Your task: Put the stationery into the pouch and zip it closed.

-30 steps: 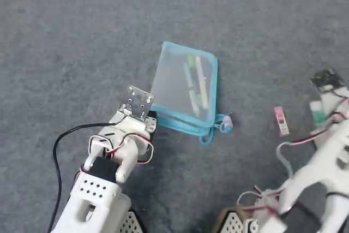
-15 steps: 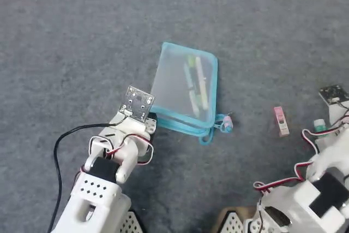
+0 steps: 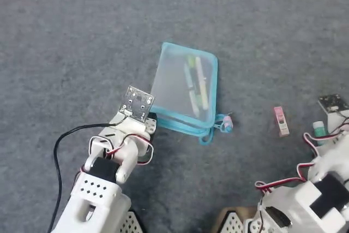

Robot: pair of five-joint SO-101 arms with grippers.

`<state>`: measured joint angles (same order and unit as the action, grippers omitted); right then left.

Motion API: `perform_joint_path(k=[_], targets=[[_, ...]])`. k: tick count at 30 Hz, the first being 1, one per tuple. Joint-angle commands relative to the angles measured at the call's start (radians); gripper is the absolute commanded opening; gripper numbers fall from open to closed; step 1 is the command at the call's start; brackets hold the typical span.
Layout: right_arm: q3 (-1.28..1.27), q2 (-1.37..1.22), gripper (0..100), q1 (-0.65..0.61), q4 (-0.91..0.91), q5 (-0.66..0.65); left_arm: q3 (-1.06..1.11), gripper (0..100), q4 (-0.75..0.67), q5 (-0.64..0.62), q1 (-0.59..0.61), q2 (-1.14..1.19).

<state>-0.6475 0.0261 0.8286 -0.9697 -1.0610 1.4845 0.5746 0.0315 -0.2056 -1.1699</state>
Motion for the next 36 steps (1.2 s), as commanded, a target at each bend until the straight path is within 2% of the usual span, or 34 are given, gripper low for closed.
perform_joint_path(k=[1, 3, 8, 16, 18, 21, 23, 26, 29, 36], targets=[[-0.049, 0.002, 15.1, 0.005, 0.104, -0.008, -0.015, 1, -0.037, -0.014, -0.006, 0.003], [-0.06, 0.002, 13.7, 0.01, 0.12, 0.006, -0.015, 1, -0.037, -0.014, -0.006, 0.005], [-0.058, 0.002, 0.4, 0.012, 0.154, 0.086, -0.015, 1, -0.037, -0.015, -0.006, 0.005], [-0.055, 0.038, 0.7, 0.012, 0.108, 0.104, -0.015, 1, -0.037, -0.015, -0.006, 0.003], [-0.055, 0.087, 0.7, 0.01, 0.054, 0.117, -0.015, 1, -0.037, -0.015, -0.008, 0.005], [-0.055, 0.208, 0.7, -0.004, -0.033, 0.207, -0.016, 1, -0.037, -0.015, -0.008, 0.002], [-0.057, 0.305, 0.7, -0.045, -0.111, 0.21, -0.021, 1, -0.04, -0.015, -0.008, 0.002], [-0.057, 0.453, 0.7, -0.156, -0.268, 0.219, -0.021, 1, -0.04, -0.017, -0.009, 0.002], [-0.057, 0.601, 0.7, -0.321, -0.41, 0.282, -0.024, 1, -0.041, -0.017, -0.008, 0.0], [-0.057, 0.869, 0.6, -0.881, -0.636, 0.489, -0.021, 1, -0.043, -0.017, -0.006, 0.0]])
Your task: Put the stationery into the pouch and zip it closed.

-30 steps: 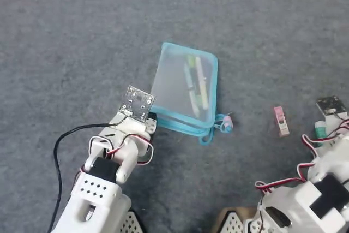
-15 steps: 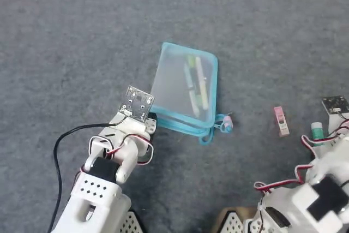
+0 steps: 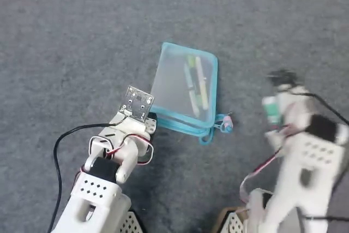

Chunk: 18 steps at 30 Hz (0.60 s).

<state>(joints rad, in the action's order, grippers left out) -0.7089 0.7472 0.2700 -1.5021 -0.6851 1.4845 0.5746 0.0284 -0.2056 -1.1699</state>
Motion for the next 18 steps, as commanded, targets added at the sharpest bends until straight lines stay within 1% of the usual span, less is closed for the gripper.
perform_joint_path(k=[1, 3, 6, 8, 13, 18], targets=[[0.005, 0.16, 0.6, -0.394, -0.124, 0.138, -0.021, 1, -0.043, -0.014, -0.006, 0.0], [0.005, 0.163, 0.6, -0.506, -0.148, 0.184, -0.021, 1, -0.043, -0.014, -0.006, 0.0], [0.005, 0.151, 0.6, -0.598, -0.154, 0.192, -0.021, 1, -0.043, -0.014, -0.006, 0.0], [0.005, 0.143, 0.6, -0.639, -0.154, 0.175, -0.022, 1, -0.043, -0.038, -0.005, 0.0], [0.006, 0.151, 0.6, -0.739, -0.194, 0.141, -0.022, 1, -0.089, -0.069, 0.071, 0.008], [0.006, 0.139, 0.6, -0.773, -0.189, 0.138, -0.022, 1, -0.091, -0.069, 0.06, 0.008]])
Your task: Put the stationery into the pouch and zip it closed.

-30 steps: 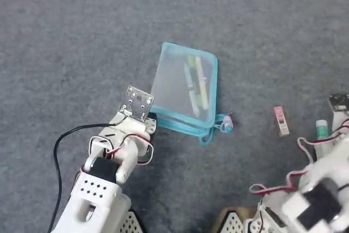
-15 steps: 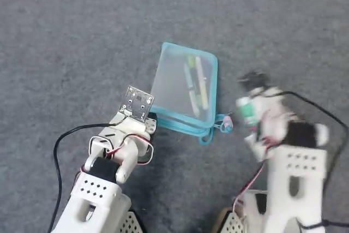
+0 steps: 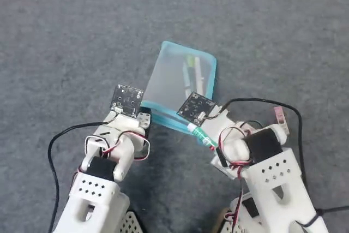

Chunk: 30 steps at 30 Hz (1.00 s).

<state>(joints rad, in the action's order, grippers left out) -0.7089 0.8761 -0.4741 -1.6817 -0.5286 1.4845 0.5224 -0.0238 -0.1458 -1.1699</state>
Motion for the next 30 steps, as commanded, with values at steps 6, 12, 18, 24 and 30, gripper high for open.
perform_joint_path(k=[6, 12, 18, 24, 30], targets=[[0.006, -0.005, 0.6, -0.151, -0.012, -0.015, -0.018, 1, -0.038, -0.017, -0.049, 0.008], [0.149, -0.217, 0.6, -0.17, 0.008, 0.069, -0.018, 1, -0.038, -0.014, -0.049, 0.008], [0.414, -0.522, 0.6, -0.163, -0.002, 0.189, -0.016, 1, -0.037, -0.012, -0.044, 0.008], [0.661, -0.766, 0.6, -0.13, -0.031, 0.293, -0.015, 1, -0.035, -0.011, -0.048, 0.008], [0.914, -0.911, 0.6, -0.012, -0.091, 0.404, -0.007, 1, -0.04, -0.009, -0.049, 0.008]])
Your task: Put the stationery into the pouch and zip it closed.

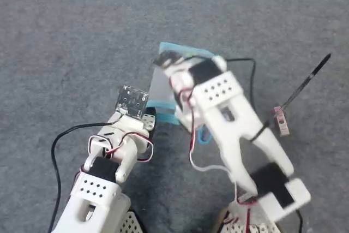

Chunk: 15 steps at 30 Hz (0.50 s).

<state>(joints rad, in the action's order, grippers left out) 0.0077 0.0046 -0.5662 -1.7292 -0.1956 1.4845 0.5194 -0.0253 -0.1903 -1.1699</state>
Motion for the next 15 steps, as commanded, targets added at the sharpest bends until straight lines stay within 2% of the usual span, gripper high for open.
perform_joint_path(k=[1, 7, 12, 15], targets=[[0.233, -0.053, 0.6, 0.09, -0.054, 0.092, -0.007, 1, -0.037, -0.008, -0.005, 0.008], [0.311, -0.09, 1.5, 0.084, -0.061, 0.16, -0.005, 1, -0.037, -0.008, -0.005, 0.008], [0.311, -0.084, 17.3, 0.079, -0.062, 0.16, -0.005, 1, -0.037, -0.008, -0.003, 0.008], [0.311, -0.084, 18.9, 0.077, -0.059, 0.158, -0.005, 1, -0.037, -0.008, -0.003, 0.008]])
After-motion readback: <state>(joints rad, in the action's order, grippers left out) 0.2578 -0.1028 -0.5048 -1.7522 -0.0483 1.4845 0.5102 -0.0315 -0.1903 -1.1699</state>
